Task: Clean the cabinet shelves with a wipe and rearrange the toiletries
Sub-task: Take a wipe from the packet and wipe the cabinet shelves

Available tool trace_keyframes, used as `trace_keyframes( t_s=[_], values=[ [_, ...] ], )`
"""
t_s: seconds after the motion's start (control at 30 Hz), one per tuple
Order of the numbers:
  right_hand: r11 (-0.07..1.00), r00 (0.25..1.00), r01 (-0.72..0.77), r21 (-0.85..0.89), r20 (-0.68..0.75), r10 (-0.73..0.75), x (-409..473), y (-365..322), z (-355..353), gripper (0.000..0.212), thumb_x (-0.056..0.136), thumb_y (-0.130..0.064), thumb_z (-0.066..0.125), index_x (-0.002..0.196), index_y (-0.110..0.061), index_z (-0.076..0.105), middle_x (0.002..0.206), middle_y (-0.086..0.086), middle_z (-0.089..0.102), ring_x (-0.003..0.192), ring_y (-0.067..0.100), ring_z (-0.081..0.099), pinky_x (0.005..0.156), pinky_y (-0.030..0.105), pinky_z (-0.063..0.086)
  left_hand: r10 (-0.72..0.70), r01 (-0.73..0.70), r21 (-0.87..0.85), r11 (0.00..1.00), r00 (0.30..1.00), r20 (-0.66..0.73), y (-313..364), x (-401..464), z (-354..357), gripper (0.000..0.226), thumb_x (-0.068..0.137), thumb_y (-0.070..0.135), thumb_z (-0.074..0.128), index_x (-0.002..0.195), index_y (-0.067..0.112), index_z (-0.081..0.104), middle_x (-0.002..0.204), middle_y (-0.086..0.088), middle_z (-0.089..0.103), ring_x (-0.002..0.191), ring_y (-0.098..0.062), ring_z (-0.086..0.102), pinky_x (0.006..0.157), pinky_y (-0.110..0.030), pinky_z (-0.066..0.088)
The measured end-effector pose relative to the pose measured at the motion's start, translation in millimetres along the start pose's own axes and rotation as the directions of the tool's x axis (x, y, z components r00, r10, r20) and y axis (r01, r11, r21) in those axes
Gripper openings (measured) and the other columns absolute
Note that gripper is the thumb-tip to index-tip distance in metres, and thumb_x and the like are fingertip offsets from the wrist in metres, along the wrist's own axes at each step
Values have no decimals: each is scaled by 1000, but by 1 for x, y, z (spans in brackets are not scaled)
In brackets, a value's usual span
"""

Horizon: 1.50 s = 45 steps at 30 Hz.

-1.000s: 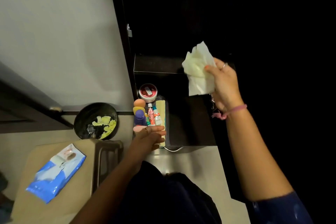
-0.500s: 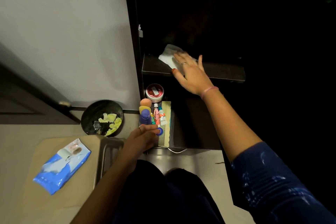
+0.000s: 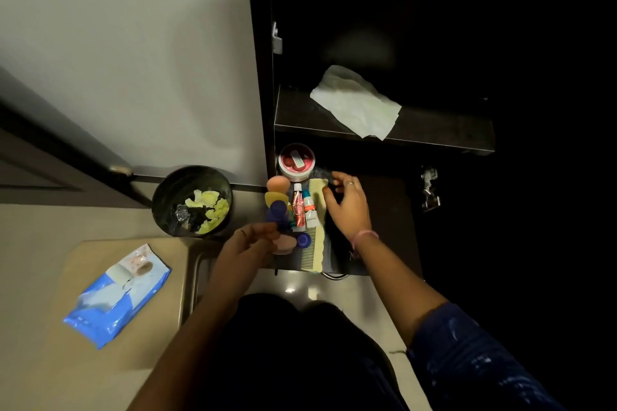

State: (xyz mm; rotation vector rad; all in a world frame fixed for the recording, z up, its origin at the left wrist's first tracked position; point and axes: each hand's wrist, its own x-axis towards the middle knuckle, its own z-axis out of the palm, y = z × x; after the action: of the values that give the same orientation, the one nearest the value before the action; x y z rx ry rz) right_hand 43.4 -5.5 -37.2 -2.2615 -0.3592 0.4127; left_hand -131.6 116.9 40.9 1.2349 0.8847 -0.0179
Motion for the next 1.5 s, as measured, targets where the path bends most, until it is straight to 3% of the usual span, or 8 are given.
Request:
trace_keyframes(
  t_s=[0.17,0.4,0.63,0.77,0.87,1.03,1.23,1.5],
  values=[
    [991,992,-69,-114,101,81,61,-12,38,73,73,-46,73,129,-7,46,127,14,48,120,28,46,100,39,45,-59,59,25,998,998,13,-12,14,-4,21,90,8,51,100,19,65,98,1,74,91,-14,68,77,-27,53],
    [982,968,-101,-161,212,135,93,-16,72,59,67,-59,68,102,-13,66,99,12,68,98,31,59,85,44,52,-108,108,6,994,992,60,-15,24,-6,24,89,2,49,106,12,63,110,-13,68,108,-30,61,98,-50,46],
    [970,989,-128,205,-50,140,78,-22,51,21,65,-33,80,69,-16,68,72,-1,71,72,13,69,69,33,58,-71,68,27,997,988,135,-13,14,0,24,88,-4,49,94,13,66,104,-4,70,94,-10,65,74,-20,52],
    [931,920,-218,292,-257,296,61,0,12,46,55,-38,83,85,-17,56,90,2,67,87,18,65,79,34,56,-80,62,87,994,973,218,-19,5,18,21,90,0,51,100,14,63,99,2,70,87,-6,64,68,-13,46],
    [921,866,-335,198,-322,384,53,37,-21,80,55,-37,84,117,-5,45,117,14,56,107,33,55,95,40,47,-144,128,76,989,952,270,-24,-1,40,20,90,2,51,96,16,65,88,8,71,78,0,64,62,-8,45],
    [915,873,-401,32,-289,393,54,79,-56,91,63,-30,82,136,0,35,134,18,38,120,36,46,105,43,40,-188,144,159,977,931,313,-33,-3,79,22,88,9,56,90,27,69,91,9,72,82,-4,67,71,-19,46],
    [846,923,-358,-395,-285,258,75,81,-49,61,89,-35,57,127,11,43,142,30,27,127,49,34,106,47,33,-248,199,198,960,931,267,-51,5,107,22,89,10,54,98,26,66,93,13,70,87,-5,65,72,-19,45],
    [662,957,-282,-694,-156,243,80,71,-70,50,97,-33,45,133,0,40,149,25,23,110,46,55,85,49,49,-282,256,140,956,936,213,-74,11,94,23,89,4,52,92,21,67,94,4,70,85,-9,65,65,-14,48]
  ],
)
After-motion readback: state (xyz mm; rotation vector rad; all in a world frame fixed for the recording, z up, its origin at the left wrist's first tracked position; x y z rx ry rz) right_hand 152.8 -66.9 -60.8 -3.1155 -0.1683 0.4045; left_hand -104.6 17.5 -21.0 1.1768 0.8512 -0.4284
